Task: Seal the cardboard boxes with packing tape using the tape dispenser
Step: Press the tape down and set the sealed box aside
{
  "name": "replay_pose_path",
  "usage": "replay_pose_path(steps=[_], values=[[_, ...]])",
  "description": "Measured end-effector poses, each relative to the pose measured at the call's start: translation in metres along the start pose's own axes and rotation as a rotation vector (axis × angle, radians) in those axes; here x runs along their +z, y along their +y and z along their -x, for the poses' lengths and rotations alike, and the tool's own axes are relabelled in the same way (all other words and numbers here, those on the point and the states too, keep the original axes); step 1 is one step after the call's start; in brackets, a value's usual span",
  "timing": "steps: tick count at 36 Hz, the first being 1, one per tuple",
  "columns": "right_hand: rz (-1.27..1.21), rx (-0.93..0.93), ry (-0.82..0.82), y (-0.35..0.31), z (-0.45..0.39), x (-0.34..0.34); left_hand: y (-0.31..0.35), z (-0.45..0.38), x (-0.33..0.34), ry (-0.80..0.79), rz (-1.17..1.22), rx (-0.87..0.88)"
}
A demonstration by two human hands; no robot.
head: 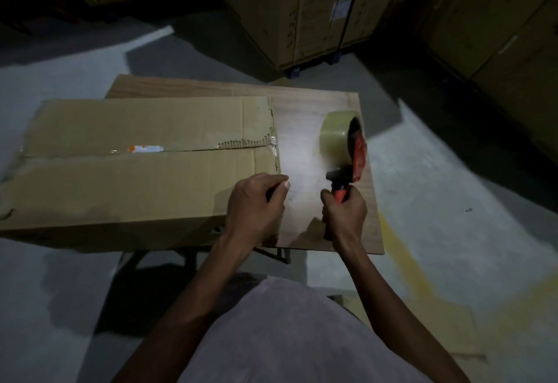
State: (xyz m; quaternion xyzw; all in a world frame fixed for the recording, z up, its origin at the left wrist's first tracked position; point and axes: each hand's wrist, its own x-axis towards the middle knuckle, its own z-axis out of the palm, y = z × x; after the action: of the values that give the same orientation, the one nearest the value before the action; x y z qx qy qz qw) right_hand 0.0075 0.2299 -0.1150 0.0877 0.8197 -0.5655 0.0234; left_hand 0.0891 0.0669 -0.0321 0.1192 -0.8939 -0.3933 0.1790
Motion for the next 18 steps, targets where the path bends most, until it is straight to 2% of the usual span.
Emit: replay_pose_path(steps=[3, 7, 11, 15, 18], values=[[-0.084, -0.173, 0.019, -0.016, 0.012, 0.0, -0.004, -0.007, -0.002, 0.018, 0.062, -0.025], [-0.098, -0.292, 0.079, -0.035, 0.017, -0.003, -0.01, -0.027, -0.004, 0.009, 0.164, -0.105], [-0.173, -0.309, 0.071, -0.05, 0.021, -0.009, -0.015, -0.051, -0.007, -0.06, 0.317, -0.236], [-0.386, -0.243, -0.051, -0.064, 0.028, -0.003, -0.01, -0.083, -0.009, -0.229, 0.553, -0.481], [-0.438, -0.206, -0.101, -0.074, 0.028, -0.002, -0.007, -0.107, -0.013, -0.419, 0.713, -0.602]])
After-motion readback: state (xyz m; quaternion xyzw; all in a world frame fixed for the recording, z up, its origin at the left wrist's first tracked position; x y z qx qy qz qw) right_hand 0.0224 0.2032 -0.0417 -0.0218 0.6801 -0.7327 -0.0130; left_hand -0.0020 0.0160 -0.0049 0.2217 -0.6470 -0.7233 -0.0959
